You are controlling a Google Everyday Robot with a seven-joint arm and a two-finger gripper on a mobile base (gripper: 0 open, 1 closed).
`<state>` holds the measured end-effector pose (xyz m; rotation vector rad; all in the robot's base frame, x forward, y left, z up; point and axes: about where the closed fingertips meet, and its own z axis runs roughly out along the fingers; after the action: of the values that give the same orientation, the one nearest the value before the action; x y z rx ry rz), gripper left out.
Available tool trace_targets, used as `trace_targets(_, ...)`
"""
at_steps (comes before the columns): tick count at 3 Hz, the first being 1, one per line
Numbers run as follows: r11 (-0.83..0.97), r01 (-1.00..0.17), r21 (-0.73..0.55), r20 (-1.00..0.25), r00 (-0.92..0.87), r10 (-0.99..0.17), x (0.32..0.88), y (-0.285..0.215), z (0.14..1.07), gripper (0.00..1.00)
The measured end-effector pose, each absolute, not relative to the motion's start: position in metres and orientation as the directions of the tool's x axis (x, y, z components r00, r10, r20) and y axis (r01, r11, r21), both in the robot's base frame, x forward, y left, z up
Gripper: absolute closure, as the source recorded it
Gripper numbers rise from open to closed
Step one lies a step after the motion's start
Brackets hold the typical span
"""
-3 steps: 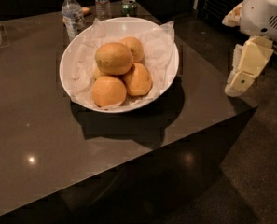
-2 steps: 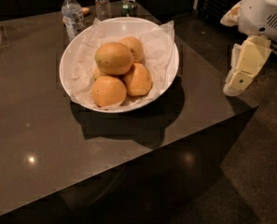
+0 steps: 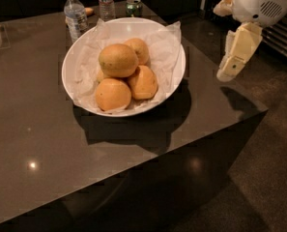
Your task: Pick orange from white bowl
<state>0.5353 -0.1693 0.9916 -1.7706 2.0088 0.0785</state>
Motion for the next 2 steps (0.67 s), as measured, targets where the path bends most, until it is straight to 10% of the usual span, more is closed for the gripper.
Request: trace_targets(2,0.117,-0.959,-0.259,-0.398,-0.004,-0.917,0.558,-0.149,0.995,0.00)
